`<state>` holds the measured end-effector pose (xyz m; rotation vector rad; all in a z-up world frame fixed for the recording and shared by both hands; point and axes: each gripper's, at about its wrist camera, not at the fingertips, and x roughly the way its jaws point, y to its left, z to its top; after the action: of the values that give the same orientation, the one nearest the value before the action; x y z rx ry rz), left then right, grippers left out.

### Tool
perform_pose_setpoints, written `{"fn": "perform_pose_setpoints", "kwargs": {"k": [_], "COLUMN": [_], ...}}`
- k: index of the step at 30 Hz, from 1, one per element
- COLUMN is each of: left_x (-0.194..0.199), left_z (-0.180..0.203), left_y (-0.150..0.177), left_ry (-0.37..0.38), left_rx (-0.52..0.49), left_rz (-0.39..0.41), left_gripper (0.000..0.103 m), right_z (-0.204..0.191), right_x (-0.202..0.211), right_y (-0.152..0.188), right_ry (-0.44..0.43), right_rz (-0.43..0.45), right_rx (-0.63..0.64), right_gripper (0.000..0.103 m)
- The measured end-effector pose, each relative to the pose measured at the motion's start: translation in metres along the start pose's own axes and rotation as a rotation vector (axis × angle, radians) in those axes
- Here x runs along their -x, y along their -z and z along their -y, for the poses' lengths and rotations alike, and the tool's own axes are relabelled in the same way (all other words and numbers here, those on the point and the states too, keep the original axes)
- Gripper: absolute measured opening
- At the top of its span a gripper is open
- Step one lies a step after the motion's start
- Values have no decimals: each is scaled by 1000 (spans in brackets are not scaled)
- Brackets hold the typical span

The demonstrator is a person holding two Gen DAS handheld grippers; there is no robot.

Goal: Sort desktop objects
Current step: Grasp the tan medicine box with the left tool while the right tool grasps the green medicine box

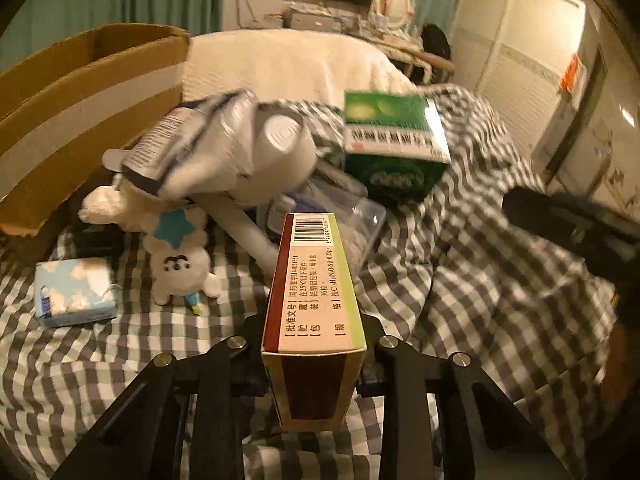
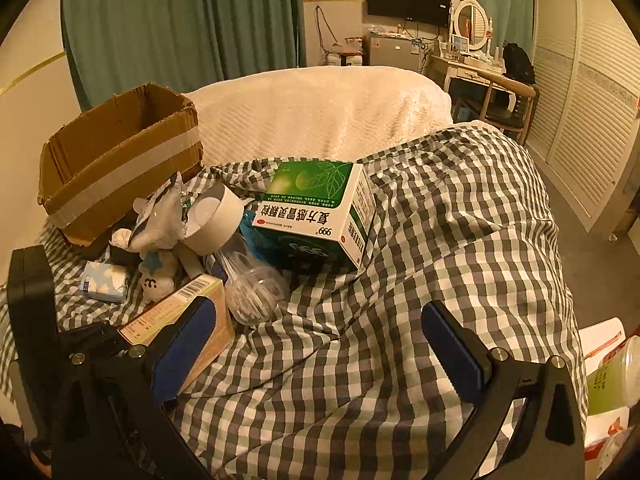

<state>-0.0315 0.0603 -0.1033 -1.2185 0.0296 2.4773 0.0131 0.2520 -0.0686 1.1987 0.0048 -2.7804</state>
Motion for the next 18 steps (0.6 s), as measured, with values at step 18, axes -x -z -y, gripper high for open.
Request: {"fn": "perform_pose_setpoints", "kwargs": {"k": [18], "left_x": [29], "left_z": [-62], "left_y": [-79], "left_ry": [-192], "left_rx": [200], "left_rz": [254], "left_gripper": [28], "right_z": [-36], "right_x": [-72], "right_y": [-80], "right_ry": [123], "right_rz": [-59], "right_rx": [-96], "right_gripper": [102]}}
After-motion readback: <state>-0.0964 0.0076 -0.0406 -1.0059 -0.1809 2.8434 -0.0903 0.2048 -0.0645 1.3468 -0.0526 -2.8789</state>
